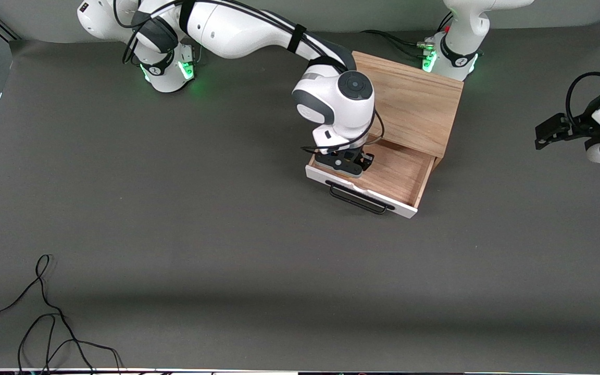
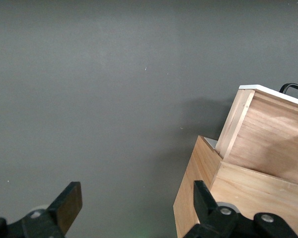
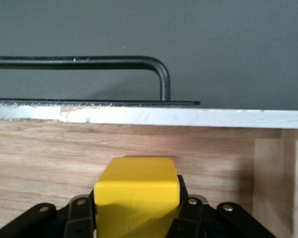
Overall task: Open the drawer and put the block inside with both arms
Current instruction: 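Lower the cube into the drawer and open the right gripper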
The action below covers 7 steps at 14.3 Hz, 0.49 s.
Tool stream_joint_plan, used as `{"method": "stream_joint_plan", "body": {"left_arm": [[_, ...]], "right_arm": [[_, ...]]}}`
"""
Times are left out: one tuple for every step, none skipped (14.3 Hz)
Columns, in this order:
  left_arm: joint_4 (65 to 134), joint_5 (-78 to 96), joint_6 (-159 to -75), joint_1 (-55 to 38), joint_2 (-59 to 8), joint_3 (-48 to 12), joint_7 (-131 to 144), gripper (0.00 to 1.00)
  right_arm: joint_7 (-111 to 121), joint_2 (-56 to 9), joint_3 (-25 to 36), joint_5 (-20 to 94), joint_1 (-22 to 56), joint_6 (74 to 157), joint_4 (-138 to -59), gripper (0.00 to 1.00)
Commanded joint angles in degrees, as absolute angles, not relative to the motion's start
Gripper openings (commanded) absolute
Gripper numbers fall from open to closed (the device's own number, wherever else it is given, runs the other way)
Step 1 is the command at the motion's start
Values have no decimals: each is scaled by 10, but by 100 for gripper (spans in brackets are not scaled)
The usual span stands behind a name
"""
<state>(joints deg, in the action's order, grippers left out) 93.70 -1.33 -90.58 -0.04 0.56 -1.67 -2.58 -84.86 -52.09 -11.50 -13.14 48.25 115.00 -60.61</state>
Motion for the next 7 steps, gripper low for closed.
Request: {"method": "stream_joint_plan", "body": {"left_arm": [[908,-13,-894,-10,-12,-11,-27,100],[911,-13,-893,-8,-11,-11,-31,100],[912,-13,-894,-8,-9,-11,-31,100],[914,-14,-895,-8,-7,-11,-32,100],[918,-16,-897,-8,-4,-11,-33,100],[922,-18,-897,-8,-2,-11,-38,100],[925,-18,-898,-8,2,-11,-38,100]], "right_arm": [[-867,-535,-113,-142,494,1164,-583,27],[-867,-537,-113,-142,494,1165,-583,33],[-867,-539,-113,-142,494,1165,-584,37],[-867,-541,-113,-142,494,1165,-583,46],[-867,-541,-113,-143,496,1165,-583,57],[-867,-541,-112,-143,497,1165,-583,57],[-867,-540,-112,-143,497,1165,-582,59]]}}
